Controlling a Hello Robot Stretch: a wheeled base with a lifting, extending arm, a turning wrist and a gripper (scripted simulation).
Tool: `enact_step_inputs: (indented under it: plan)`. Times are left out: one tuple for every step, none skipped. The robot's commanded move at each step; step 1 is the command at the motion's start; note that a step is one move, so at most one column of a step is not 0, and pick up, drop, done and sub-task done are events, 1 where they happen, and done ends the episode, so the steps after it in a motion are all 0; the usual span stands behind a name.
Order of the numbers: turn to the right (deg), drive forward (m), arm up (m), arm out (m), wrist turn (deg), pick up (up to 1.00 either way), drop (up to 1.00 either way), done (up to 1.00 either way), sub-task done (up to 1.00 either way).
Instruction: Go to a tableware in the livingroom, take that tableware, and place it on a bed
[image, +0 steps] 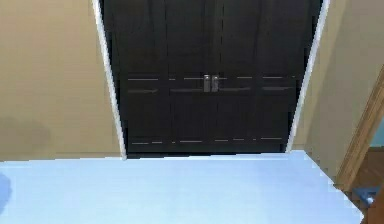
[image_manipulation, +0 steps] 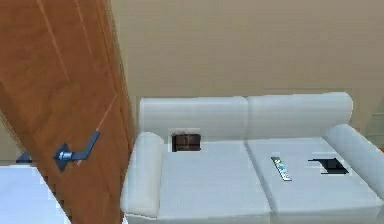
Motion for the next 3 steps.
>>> enact_step_inputs:
  plan:
    - [-45.0,0.0,0.0,0.0,0.0,0.0,0.0,0.0,0.0]
    - [-21.0,0.0,0.0,0.0,0.0,0.0,0.0,0.0,0.0]
    - [0.0,0.9,0.0,0.0,0.0,0.0,0.0,0.0,0.0]
